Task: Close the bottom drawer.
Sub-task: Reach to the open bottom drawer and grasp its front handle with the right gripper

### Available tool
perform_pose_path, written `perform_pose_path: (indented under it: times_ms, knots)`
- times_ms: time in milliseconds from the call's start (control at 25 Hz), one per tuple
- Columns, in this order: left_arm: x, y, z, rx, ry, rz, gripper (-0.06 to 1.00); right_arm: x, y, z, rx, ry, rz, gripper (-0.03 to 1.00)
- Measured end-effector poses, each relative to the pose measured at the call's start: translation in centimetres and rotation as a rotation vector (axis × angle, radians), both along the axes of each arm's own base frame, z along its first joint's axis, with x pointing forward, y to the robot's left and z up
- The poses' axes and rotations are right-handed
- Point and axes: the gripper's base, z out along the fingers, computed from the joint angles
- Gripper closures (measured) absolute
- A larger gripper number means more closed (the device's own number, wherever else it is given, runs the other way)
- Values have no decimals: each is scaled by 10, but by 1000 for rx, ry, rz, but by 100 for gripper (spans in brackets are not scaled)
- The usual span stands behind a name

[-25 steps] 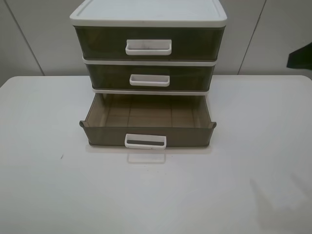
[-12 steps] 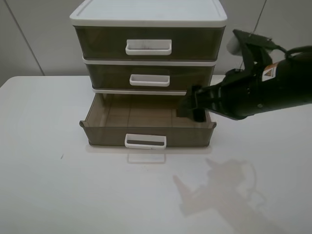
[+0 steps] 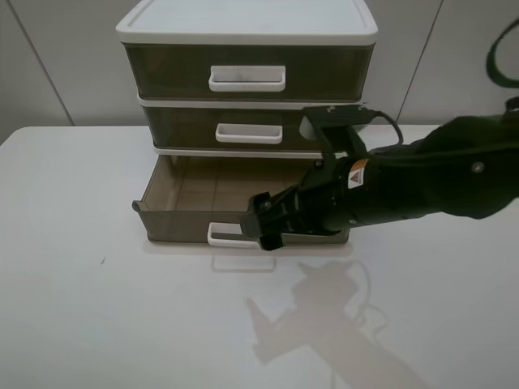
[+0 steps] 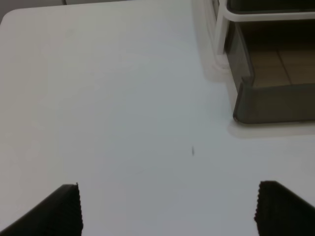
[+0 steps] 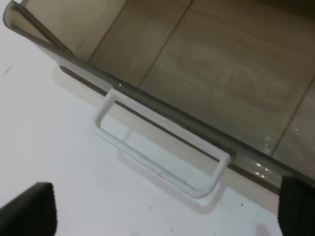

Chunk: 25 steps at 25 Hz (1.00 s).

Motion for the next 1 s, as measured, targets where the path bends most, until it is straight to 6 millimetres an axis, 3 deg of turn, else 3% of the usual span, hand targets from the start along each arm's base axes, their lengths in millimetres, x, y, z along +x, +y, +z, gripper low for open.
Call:
perform_pose_path:
  times_ms: [320,680,880,1000]
  knots:
    - [0,0,0,0,0,0,23,3,19,-29,31,8,-52,21]
    - [0,0,0,0,0,0,23,6,22,-26,108,-15,-141,29]
    - [0,0,0,0,0,0,23,7,23,-29,102,-15,-143,37]
    - [0,0,0,0,0,0,23,9,24,-41,73,6,-145,46]
